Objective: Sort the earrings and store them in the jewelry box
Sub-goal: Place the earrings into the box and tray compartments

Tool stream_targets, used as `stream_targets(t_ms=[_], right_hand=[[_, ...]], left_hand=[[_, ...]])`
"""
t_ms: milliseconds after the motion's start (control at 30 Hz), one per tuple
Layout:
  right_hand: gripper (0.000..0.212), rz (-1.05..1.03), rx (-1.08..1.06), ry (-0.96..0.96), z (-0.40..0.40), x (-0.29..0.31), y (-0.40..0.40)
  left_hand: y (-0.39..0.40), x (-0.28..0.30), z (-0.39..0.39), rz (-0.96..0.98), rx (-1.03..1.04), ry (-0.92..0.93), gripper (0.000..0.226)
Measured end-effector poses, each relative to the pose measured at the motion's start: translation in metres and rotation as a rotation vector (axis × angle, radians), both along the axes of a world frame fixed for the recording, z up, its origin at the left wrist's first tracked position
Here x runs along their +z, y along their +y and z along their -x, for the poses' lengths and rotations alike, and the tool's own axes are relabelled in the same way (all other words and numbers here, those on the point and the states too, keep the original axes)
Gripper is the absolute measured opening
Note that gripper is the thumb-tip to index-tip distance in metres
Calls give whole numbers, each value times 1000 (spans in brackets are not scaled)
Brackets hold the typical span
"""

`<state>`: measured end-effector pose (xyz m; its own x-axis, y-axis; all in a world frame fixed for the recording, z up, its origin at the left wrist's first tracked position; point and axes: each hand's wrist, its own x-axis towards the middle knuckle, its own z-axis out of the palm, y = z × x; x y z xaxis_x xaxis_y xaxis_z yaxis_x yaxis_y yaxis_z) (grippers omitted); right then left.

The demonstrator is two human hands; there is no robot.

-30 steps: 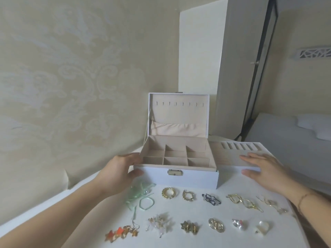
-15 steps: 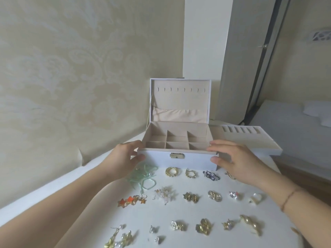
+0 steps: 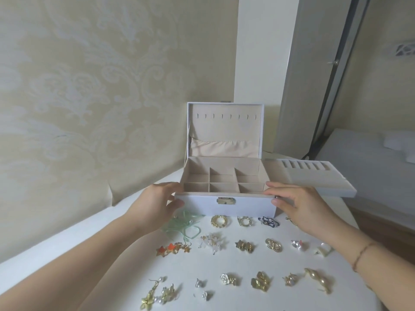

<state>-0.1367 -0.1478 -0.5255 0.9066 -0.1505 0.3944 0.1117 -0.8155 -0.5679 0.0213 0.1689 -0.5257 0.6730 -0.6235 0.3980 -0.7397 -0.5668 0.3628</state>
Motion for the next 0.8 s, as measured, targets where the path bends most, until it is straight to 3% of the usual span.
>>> stream_targets(t_ms=[133, 233, 300, 433, 667, 800], right_hand=[[32, -26, 30, -20, 3, -1, 2], [35, -37, 41, -28, 3, -1, 3], [38, -46, 45, -15, 2, 0, 2], [36, -77, 64, 21, 0, 5, 0], [35, -159, 58, 13, -4, -2, 2], [32, -171, 41, 24, -4, -2, 2]], left_hand=[[13, -1, 10, 1, -33, 15, 18], [21, -3, 20, 54, 15, 143, 52], [28, -7, 21, 46, 126, 184, 63], [38, -7, 17, -155, 220, 200, 48], [31, 1, 28, -235, 135, 284, 38], [29, -1, 28, -230, 107, 169, 18]])
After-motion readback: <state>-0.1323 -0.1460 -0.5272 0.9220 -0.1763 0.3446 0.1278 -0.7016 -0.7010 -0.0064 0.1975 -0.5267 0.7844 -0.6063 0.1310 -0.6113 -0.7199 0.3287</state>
